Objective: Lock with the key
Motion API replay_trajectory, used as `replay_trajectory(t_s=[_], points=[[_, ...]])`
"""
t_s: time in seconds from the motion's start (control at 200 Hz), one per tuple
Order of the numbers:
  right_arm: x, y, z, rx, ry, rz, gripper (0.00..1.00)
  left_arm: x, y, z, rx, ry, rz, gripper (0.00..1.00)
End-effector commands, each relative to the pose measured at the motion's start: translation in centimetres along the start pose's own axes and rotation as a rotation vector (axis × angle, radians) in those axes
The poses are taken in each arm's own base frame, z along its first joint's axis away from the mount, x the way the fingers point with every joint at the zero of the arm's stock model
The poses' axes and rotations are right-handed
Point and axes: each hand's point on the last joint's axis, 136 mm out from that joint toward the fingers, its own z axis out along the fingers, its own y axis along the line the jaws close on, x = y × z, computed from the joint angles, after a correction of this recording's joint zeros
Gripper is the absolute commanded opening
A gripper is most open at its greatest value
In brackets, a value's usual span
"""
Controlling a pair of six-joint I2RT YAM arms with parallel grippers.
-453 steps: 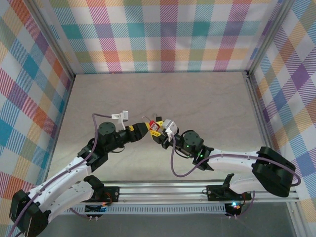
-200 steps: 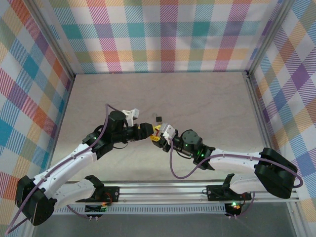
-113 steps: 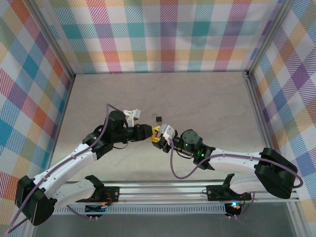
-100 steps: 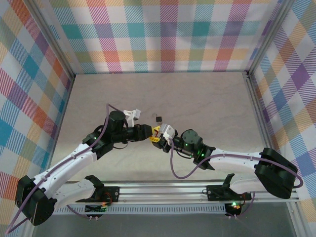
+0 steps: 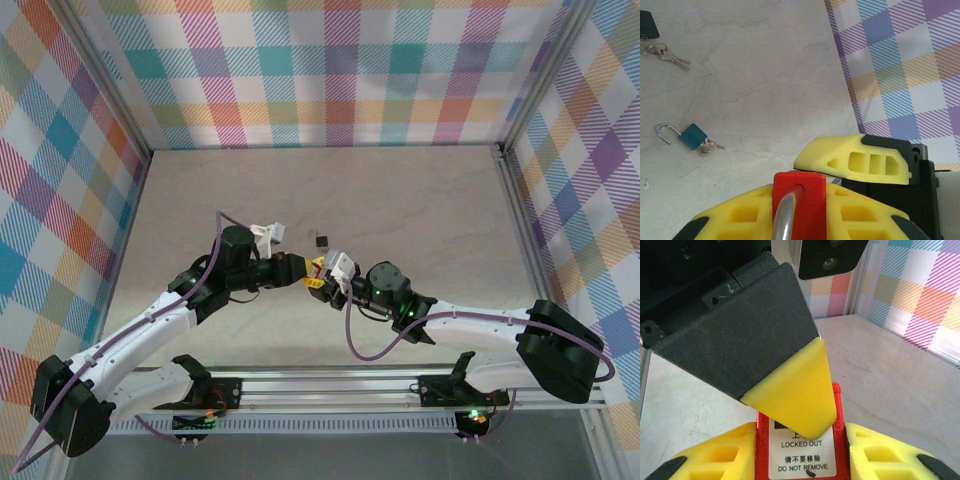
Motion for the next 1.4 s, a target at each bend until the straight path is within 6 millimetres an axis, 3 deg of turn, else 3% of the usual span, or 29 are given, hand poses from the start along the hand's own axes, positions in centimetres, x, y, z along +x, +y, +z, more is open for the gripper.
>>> replay_trajectory(t_s=[0.0, 0.09, 0.235, 0.345, 0.84, 1.09, 1.175, 1.395], points=[[-2.8, -0.6, 0.3, 0.022, -0.065, 0.015, 0.00, -0.2, -2.0, -0.4, 0.089, -0.015, 0.031, 0.00], [-2.9, -0.6, 0.2, 0.020, -0.067, 0.022, 0.00, -0.6, -1.4, -0.9, 0.056, -0.056, 0.036, 0.00], [-3.2, -0.8, -0.4, 0.033, -0.078, 0.022, 0.21, -0.9, -0.6, -1.1, 0.017, -0.084, 0.033, 0.00], [-3.4, -1.2, -0.8, 0.058, -0.084, 0.022, 0.31, -1.1, -0.3, -1.0, 0.012, -0.085, 0.020, 0.00], [-4.2, -2.5, -2.8, 0.110, -0.141, 0.078, 1.00, -2.6, 0.6, -1.8, 0.002, -0.120, -0.015, 0.00], [-4.5, -4.4, -4.7, 0.117, -0.128, 0.225, 0.99, -3.8, 1.3, -2.8, 0.017, -0.154, -0.059, 0.00], [-3.4, -4.7, -4.8, 0.074, -0.057, 0.342, 0.99, -4.1, 1.0, -3.1, 0.034, -0.154, -0.084, 0.00], [-2.9, -3.0, -4.2, -0.163, 0.032, 0.537, 0.91, -4.3, -0.2, -2.7, 0.148, -0.138, -0.162, 0.00]])
